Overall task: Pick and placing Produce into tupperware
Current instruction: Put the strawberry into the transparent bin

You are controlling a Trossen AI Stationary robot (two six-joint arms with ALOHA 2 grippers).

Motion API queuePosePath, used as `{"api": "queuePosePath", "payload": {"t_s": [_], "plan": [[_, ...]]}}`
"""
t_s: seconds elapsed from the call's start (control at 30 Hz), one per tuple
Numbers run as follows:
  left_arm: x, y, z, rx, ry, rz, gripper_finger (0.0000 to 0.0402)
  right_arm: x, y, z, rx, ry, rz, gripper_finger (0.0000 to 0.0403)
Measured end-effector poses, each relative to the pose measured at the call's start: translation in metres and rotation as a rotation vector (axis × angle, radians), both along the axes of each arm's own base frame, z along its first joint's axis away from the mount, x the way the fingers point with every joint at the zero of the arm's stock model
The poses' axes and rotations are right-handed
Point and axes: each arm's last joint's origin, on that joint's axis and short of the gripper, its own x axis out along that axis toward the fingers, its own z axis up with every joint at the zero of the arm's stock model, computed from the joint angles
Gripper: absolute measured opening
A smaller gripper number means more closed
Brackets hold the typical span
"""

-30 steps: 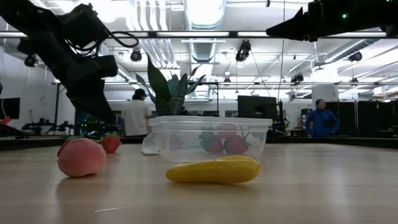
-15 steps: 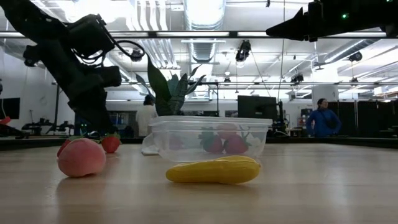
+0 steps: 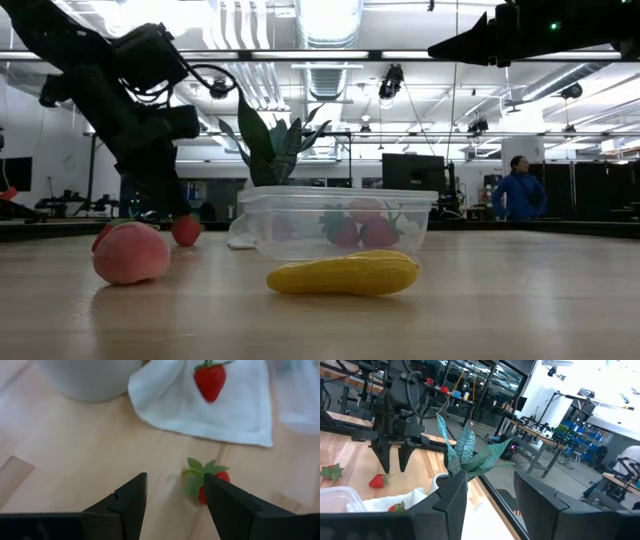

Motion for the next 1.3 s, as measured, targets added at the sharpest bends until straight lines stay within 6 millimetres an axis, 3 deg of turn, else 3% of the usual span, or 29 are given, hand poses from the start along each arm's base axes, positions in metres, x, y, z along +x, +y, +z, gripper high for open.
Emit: {"api": "queuePosePath", "payload": {"t_s": [0.4, 1.0, 1.3], "plan": [[-0.005, -0.001, 0.015, 0.016, -0.085, -0.021, 0.018, 0.0, 0.0, 0.0, -0.003, 0.001, 0.0, 0.015], [0.008, 0.001, 0.008, -0.25, -0.097, 0.267, 0.018, 0.0, 0.0, 0.0, -0.006, 0.004, 0.0, 0.0144], [0.014, 0.002, 0.0, -0.278, -0.064, 0.327, 0.018, 0.0, 0.0, 0.0, -0.011, 0.006, 0.0, 0.0143]]}}
